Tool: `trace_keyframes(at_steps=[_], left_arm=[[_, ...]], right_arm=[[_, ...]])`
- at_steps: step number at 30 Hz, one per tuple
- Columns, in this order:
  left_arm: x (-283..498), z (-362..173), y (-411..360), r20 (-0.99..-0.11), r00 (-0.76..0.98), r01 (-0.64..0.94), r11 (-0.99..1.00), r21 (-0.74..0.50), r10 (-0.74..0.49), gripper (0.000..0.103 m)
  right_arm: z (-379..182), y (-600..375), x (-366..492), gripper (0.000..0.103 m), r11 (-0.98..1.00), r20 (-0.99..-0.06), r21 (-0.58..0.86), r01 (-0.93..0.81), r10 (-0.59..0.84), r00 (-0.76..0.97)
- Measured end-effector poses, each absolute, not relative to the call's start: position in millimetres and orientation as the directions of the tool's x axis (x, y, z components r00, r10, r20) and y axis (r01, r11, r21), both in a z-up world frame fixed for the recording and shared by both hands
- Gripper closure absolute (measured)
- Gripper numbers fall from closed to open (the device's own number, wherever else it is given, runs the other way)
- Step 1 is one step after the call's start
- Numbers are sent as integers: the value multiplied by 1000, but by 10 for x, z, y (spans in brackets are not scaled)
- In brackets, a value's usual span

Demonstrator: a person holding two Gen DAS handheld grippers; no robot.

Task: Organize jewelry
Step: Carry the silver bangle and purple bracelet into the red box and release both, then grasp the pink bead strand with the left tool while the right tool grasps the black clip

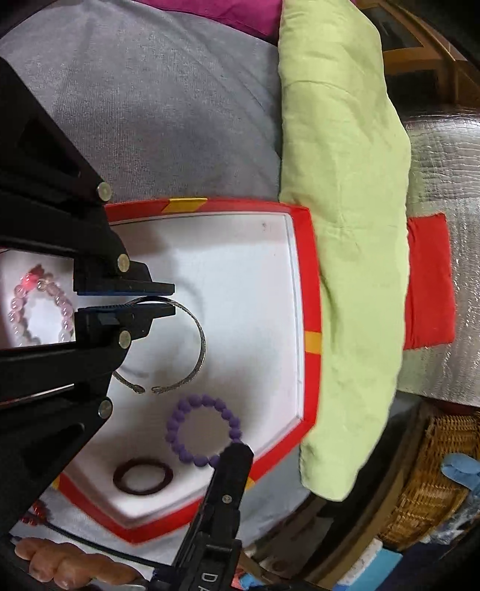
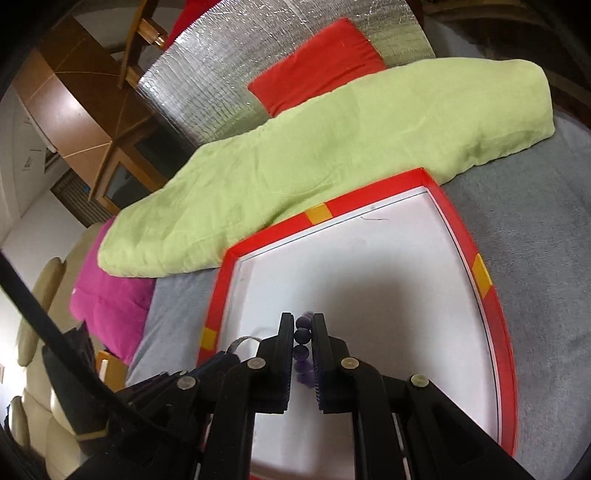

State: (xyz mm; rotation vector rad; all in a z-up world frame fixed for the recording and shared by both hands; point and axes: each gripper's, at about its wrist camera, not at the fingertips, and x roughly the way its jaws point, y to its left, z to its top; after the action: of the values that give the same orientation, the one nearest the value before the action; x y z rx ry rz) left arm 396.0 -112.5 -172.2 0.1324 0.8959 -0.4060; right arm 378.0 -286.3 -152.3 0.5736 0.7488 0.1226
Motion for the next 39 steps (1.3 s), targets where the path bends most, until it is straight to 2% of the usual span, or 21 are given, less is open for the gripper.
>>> trace_keyframes(at_steps=[4, 5, 8, 12, 15, 21, 32, 39], left_arm=[[3967, -1756, -1164, -785, 563, 384, 923, -29, -259, 97], [3958, -1742, -1164, -783, 567, 386, 922, -22, -256, 94], [3906, -1640, -1119, -766, 596, 372, 928, -1, -240, 69], [3817, -1471, -975, -749, 622, 333, 943, -10, -227, 59], [3749, -1389, -878, -748, 631, 296, 955, -13, -206, 50], [3591, -1338, -864, -767, 619, 288, 957, 23, -167, 42], [3191, -1394, -567, -810, 580, 278, 956, 94, -89, 42], [2804, -1332, -289, -811, 569, 288, 957, 41, -136, 42]], right_arm=[[-1646, -2990, 3826, 89, 829, -625, 538, 154, 270, 732], [-1649, -3021, 3818, 88, 825, -627, 539, 169, 259, 735], [-1600, -3100, 3759, 87, 825, -624, 534, 183, 239, 744], [-1508, -3179, 3626, 57, 829, -637, 523, 196, 228, 736], [-1436, -3200, 3507, 57, 849, -651, 493, 189, 217, 728], [-1307, -3218, 3201, 57, 880, -669, 451, 147, 225, 708], [-1269, -3134, 2625, 57, 903, -699, 426, 61, 285, 655], [-1445, -2949, 2296, 57, 874, -707, 485, 8, 387, 592]])
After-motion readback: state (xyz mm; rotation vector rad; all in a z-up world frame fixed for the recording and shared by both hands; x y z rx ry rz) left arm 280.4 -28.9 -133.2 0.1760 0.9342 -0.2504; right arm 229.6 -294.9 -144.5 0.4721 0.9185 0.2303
